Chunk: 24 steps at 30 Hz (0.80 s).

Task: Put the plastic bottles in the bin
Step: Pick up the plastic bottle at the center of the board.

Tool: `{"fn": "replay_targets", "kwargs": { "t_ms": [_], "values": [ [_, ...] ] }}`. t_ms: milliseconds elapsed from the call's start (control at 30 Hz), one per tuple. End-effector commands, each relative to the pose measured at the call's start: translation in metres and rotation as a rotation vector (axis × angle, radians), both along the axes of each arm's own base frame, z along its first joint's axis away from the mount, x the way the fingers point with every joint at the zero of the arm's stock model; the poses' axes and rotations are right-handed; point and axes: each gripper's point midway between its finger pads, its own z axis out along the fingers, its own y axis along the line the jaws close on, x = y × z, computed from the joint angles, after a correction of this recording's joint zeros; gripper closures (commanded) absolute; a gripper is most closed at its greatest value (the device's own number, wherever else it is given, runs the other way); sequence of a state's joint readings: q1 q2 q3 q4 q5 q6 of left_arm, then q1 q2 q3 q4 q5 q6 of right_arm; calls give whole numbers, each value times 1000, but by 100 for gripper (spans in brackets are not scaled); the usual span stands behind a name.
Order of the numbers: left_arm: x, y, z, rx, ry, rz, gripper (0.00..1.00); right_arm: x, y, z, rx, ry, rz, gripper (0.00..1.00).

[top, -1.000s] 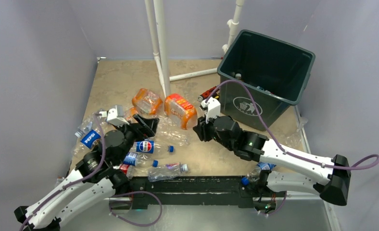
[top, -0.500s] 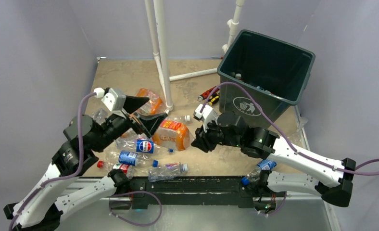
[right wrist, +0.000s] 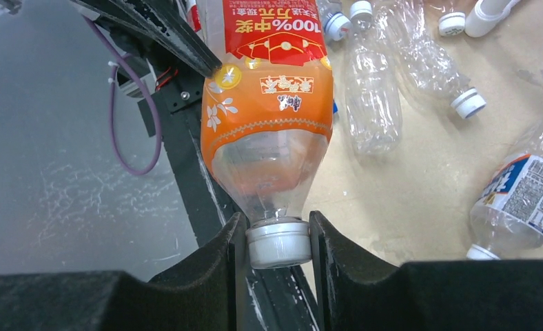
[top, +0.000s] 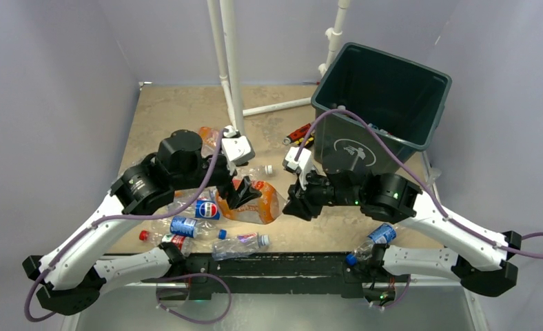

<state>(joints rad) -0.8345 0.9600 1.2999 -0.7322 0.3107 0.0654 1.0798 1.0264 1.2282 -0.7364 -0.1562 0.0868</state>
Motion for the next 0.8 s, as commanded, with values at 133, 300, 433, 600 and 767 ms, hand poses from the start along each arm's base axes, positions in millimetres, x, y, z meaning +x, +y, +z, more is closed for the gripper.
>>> {"fn": "replay_targets", "kwargs": {
  "t_ms": [133, 300, 433, 600, 767],
  "values": [
    [-38, 6, 26, -58, -107, -195, 14, -16, -18, 19, 31, -23, 44, 100],
    [-44, 9, 16, -29, -136, -247, 15, -23, -21, 23, 58, -25, 76, 100],
    [-49, 5, 2, -22, -158, -307, 16, -30, -24, 27, 82, -26, 100, 100],
    [-42, -2, -10, 17, -167, -321, 16, -35, -23, 33, 98, -27, 133, 100],
    [-40, -15, -14, 39, -144, -349, 16, -33, -19, 35, 95, -36, 141, 100]
  ]
}}
